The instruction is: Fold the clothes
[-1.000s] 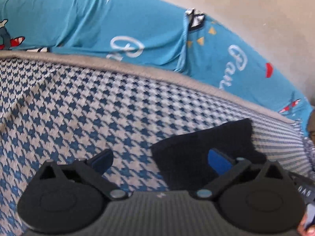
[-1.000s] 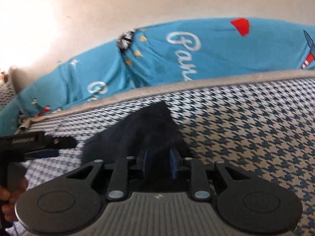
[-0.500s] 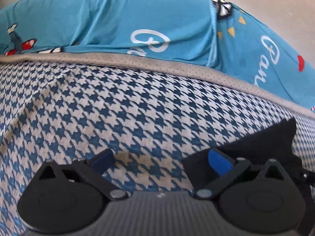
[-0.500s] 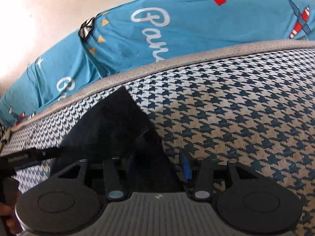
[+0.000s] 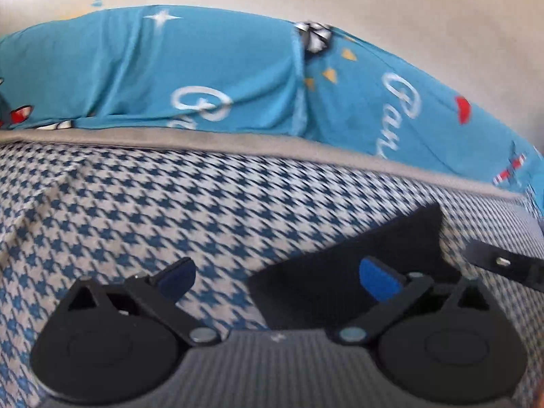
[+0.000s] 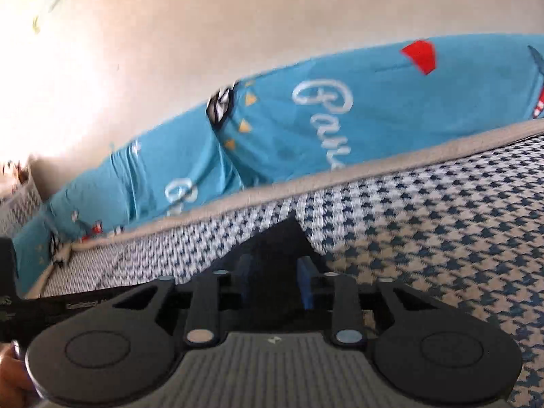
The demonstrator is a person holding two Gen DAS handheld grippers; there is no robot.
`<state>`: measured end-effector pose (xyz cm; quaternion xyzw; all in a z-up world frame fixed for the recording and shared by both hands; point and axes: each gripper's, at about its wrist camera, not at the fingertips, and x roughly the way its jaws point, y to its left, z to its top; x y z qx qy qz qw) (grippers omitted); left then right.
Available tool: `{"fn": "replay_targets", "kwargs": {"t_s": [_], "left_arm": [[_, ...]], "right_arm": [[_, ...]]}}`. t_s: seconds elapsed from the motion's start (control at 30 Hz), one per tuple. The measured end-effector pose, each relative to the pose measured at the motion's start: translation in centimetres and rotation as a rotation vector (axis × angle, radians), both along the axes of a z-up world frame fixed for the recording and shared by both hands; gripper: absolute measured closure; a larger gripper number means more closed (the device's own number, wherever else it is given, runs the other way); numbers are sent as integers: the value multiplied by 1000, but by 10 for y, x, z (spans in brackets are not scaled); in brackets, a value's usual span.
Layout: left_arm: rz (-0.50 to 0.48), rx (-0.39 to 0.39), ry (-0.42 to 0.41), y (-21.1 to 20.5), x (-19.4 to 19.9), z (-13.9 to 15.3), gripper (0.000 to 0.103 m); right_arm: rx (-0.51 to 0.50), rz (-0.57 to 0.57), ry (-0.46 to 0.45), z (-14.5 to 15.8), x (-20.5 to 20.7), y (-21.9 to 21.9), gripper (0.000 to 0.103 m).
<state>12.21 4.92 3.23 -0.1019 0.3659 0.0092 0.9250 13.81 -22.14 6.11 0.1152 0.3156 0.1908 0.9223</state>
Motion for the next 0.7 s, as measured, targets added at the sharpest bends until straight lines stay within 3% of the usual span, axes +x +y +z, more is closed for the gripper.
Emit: {"fn": "replay_targets", "kwargs": {"t_s": [0.2, 0.37, 0.7], "left_arm": [[-95, 6, 24, -23, -7, -11, 0], [-159, 66, 33, -38, -15, -17, 0], [-180, 88, 86, -43, -13, -33, 0]], "right_arm": [[-56, 4, 31, -12, 11, 13, 85], [-68, 4, 30, -13, 18, 21, 85], [-85, 10, 79, -29, 56, 42, 85]]}}
